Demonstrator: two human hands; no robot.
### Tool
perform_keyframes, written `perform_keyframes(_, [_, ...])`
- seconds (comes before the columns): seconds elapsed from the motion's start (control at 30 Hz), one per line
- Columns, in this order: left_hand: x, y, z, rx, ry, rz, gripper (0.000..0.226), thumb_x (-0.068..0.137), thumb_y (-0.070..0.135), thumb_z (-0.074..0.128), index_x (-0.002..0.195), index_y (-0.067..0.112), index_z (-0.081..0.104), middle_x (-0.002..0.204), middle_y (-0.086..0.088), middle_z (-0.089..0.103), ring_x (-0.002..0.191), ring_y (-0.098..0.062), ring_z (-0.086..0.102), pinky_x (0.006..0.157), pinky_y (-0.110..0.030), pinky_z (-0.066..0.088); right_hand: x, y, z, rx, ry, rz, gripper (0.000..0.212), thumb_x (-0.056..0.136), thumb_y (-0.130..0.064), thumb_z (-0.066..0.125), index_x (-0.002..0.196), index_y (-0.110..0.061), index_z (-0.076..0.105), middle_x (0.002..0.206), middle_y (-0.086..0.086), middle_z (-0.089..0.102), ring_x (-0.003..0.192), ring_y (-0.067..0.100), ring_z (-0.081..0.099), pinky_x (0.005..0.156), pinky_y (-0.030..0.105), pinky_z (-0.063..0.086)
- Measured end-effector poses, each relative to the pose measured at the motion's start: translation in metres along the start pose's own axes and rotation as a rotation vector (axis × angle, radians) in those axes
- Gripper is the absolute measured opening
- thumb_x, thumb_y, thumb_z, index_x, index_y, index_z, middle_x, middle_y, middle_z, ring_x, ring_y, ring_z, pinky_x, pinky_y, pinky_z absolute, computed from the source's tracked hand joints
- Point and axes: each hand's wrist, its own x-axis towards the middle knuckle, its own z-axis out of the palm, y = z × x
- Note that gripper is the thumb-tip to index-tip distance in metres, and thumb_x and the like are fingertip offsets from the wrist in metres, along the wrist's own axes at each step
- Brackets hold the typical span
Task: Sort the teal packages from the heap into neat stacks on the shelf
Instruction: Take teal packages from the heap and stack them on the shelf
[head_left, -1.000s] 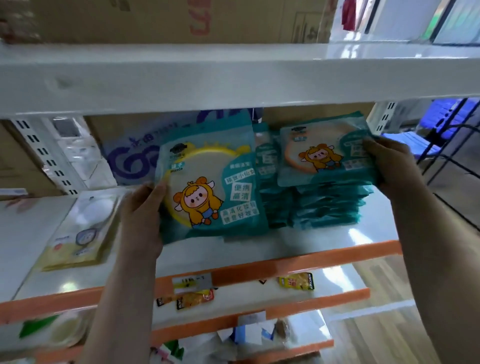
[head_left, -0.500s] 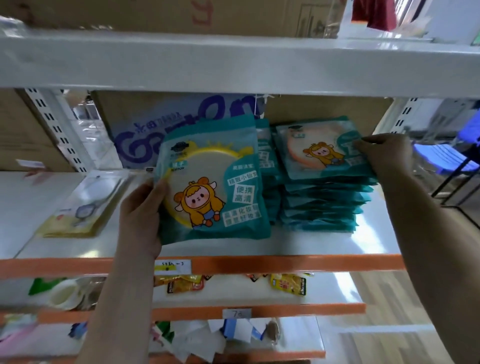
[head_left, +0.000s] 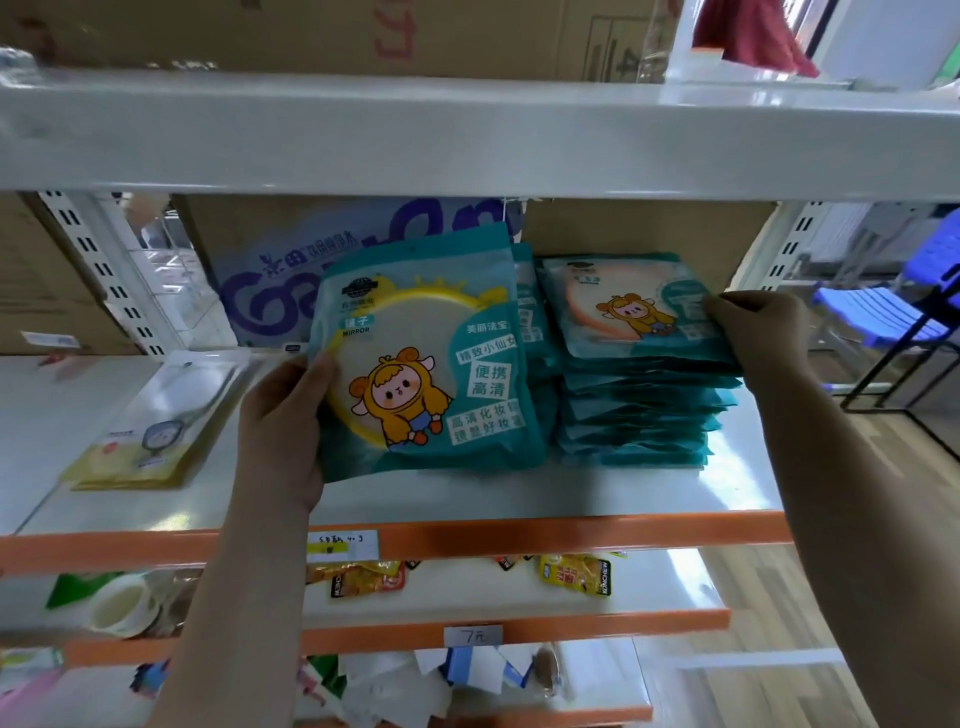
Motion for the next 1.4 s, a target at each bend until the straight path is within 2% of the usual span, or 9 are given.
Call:
perform_keyframes(0.2, [0.003,0.005,0.014,0.001,0.039,0.035,0.012,0.095,0.025,0.058,0.084,0.024,0.064,0.078,0.012,0.067,0.073,-0.002,0.061,0.07,-0.025,0.049,-0.024,0.016,-0.012,0.056,0.046,-0.012,0.022,0.093,-0.025,0.059,0.101,-0.007,0.069,0.088,0.008,0.062,0.062,0.006,0.052,0.043,0.006,0.037])
perform_keyframes(0.37, [0.02,0.014,0.026,-0.004,0.048,0.102,0.018,0.094,0.019,0.059,0.077,0.021,0.065,0.076,0.008,0.065,0.074,-0.005,0.061,0.084,-0.033,0.051,-0.067,0.054,-0.013,0.074,0.112,-0.085,0.043,0.09,-0.047,0.05,0.084,-0.004,0.056,0.072,0.018,0.061,0.062,0.03,0.056,0.058,0.041,0.047])
perform_keyframes(0.47, [0.033,0.021,0.039,0.032,0.0,0.163,0.014,0.094,0.012,0.057,0.082,0.014,0.064,0.078,0.004,0.065,0.066,0.0,0.063,0.068,-0.021,0.053,-0.107,0.076,-0.003,-0.049,-0.033,-0.152,0.04,0.093,-0.044,0.051,0.075,-0.008,0.055,0.064,0.011,0.059,0.06,0.029,0.057,0.058,0.038,0.045])
perform_keyframes(0.6, [0.054,0.028,0.062,0.137,-0.031,0.197,0.019,0.094,0.006,0.056,0.078,0.014,0.061,0.056,0.014,0.066,0.052,0.008,0.06,0.051,-0.01,0.046,-0.145,0.088,0.02,-0.138,-0.28,-0.319,0.013,0.088,-0.016,0.066,0.075,-0.015,0.065,0.068,-0.004,0.062,0.062,0.01,0.056,0.054,0.017,0.039])
perform_keyframes(0.67, [0.07,0.026,0.07,0.184,-0.033,0.182,0.016,0.091,0.008,0.061,0.077,0.016,0.062,0.068,0.007,0.068,0.06,0.003,0.063,0.06,-0.018,0.051,-0.155,0.092,0.033,-0.21,-0.389,-0.388,0.01,0.087,-0.016,0.065,0.08,-0.022,0.066,0.077,-0.01,0.062,0.069,0.005,0.057,0.058,0.017,0.041])
perform_keyframes(0.8, [0.1,0.011,0.072,0.294,-0.016,0.129,0.006,0.079,0.015,0.072,0.08,0.019,0.067,0.093,-0.01,0.071,0.093,-0.029,0.068,0.085,-0.05,0.056,-0.168,0.106,0.052,-0.32,-0.447,-0.526,0.003,0.086,-0.019,0.066,0.086,-0.02,0.069,0.086,-0.008,0.059,0.08,0.015,0.053,0.066,0.025,0.046])
perform_keyframes(1.03, [0.099,0.008,0.088,0.576,0.058,0.192,0.02,0.072,0.028,0.082,0.069,0.024,0.063,0.083,-0.001,0.069,0.088,-0.022,0.068,0.084,-0.041,0.056,-0.172,0.116,0.058,-0.343,-0.364,-0.615,0.004,0.084,-0.018,0.07,0.087,-0.019,0.072,0.088,-0.007,0.059,0.083,0.017,0.05,0.065,0.027,0.048])
perform_keyframes(1.2, [0.106,-0.003,0.091,0.558,0.115,0.165,0.026,0.073,0.03,0.081,0.09,0.016,0.068,0.089,0.0,0.067,0.09,-0.021,0.065,0.084,-0.037,0.055,-0.173,0.115,0.057,-0.349,-0.356,-0.614,0.008,0.085,-0.021,0.066,0.09,-0.019,0.073,0.09,-0.006,0.061,0.084,0.017,0.051,0.066,0.027,0.047])
perform_keyframes(1.4, [0.109,-0.005,0.092,0.726,0.139,0.157,0.064,0.064,0.051,0.077,0.11,0.009,0.063,0.116,-0.009,0.06,0.102,-0.023,0.057,0.08,-0.034,0.048,-0.176,0.111,0.056,-0.356,-0.356,-0.61,0.012,0.084,-0.023,0.062,0.089,-0.02,0.073,0.09,-0.006,0.062,0.083,0.017,0.051,0.065,0.028,0.048])
